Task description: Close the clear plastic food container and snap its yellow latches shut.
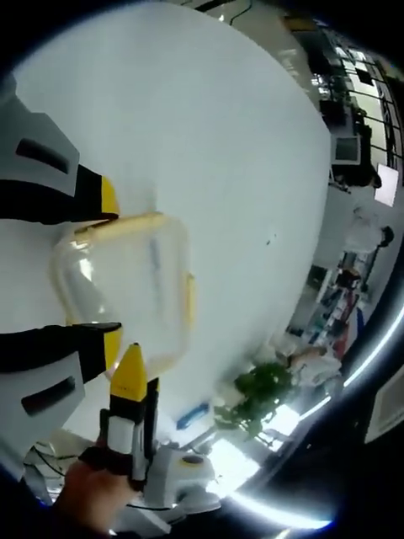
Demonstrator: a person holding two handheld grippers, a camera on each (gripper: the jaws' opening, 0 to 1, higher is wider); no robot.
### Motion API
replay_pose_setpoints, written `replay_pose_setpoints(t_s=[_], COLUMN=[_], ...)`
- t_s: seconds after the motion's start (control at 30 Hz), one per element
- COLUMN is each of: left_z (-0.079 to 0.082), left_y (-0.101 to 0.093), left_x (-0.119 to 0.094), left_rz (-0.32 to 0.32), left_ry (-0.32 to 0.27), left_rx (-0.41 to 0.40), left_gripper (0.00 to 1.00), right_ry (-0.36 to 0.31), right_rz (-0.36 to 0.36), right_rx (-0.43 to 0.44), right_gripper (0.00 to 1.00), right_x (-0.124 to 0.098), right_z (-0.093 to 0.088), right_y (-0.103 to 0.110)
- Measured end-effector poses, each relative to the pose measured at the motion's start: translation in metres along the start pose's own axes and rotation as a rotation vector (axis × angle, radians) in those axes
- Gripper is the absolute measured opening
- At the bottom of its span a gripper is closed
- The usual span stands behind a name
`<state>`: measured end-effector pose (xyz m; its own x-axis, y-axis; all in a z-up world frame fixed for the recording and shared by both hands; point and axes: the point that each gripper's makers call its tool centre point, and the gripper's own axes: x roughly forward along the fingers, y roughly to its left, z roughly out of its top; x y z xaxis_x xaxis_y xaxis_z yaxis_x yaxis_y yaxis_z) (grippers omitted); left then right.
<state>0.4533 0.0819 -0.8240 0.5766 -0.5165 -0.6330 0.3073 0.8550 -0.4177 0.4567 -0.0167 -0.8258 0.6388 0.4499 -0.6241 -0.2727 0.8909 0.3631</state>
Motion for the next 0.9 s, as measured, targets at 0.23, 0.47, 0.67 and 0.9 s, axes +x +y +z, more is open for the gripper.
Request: replay_pose_setpoints(t_s=[0.23, 0.47, 0.67, 0.9], left_z=[0.018, 0.035, 0.05, 0.062], left_y=[0.016, 0.034, 0.049, 0.065], left_x=[0.005, 0.01, 0.015, 0.018], left_rz=[0.011, 0.016, 0.022, 0.039], left_ry=[-0.004, -0.004, 0.0, -0.007], left_rx=[-0.007, -0.009, -0.013, -0.029], left_gripper=[0.46, 0.46, 0.47, 0.47], right_ry=[-0.006, -0.006, -0.004, -0.008], right_rz=[0.001, 0.011, 0.018, 0.019], right_rx=[-0.008, -0.015, -0.021, -0.019], right_gripper=[0.5, 0.5, 0.5, 0.5], right_x=[0.019, 0.038, 0.053, 0.069], right_z=[0.015, 0.029, 0.041, 0.051], right_y=[0.005, 0.011, 0.016, 0.024])
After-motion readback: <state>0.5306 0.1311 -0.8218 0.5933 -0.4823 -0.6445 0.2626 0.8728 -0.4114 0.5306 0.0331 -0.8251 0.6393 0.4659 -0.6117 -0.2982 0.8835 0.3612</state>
